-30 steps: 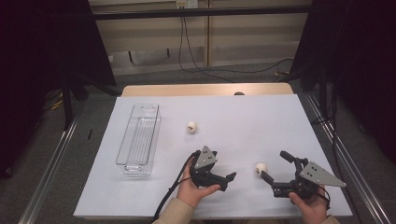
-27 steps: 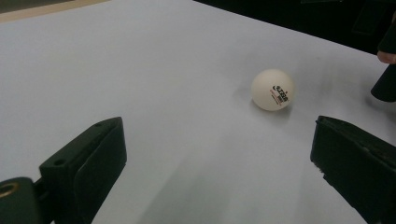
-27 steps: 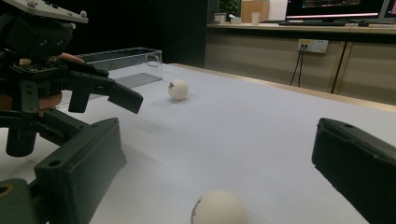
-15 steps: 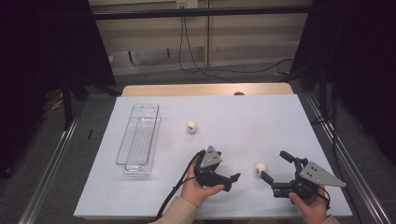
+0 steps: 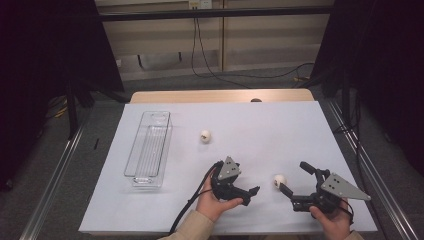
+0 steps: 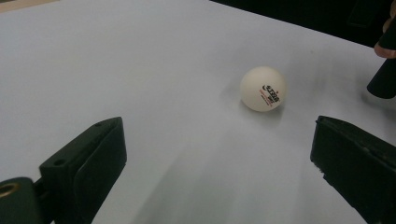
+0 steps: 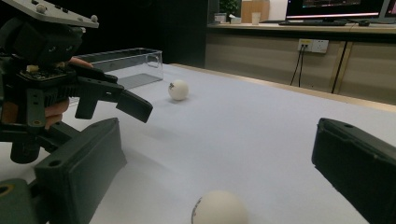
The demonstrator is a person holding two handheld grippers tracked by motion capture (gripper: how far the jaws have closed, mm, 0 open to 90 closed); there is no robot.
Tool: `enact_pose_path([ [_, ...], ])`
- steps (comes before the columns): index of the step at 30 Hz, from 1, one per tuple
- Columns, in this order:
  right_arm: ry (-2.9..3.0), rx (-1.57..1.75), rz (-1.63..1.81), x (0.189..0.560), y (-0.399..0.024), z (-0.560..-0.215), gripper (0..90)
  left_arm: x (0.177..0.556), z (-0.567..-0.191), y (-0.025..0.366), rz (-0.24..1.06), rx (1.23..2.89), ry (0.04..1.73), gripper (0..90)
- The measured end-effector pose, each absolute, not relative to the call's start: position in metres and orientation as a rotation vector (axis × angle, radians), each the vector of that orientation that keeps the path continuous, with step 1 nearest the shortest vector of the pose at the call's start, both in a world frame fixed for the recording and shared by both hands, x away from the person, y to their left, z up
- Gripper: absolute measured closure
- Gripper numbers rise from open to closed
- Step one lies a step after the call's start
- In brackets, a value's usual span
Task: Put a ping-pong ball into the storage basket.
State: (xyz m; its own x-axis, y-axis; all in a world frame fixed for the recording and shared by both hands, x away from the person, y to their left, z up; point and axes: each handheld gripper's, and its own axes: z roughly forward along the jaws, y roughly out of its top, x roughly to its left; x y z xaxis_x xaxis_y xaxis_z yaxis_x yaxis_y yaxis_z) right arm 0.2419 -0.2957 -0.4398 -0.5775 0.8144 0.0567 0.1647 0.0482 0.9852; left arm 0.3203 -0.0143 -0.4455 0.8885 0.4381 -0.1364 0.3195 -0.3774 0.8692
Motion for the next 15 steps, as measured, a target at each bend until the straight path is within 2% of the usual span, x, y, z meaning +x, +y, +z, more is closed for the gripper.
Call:
enact_pose_path([
  [15,1.794,0.98,1.572,0.2416,-0.2958,-0.4396,1.5,0.3201,-0.4471,-0.0234,0.125,2.017,0.545,3.5],
])
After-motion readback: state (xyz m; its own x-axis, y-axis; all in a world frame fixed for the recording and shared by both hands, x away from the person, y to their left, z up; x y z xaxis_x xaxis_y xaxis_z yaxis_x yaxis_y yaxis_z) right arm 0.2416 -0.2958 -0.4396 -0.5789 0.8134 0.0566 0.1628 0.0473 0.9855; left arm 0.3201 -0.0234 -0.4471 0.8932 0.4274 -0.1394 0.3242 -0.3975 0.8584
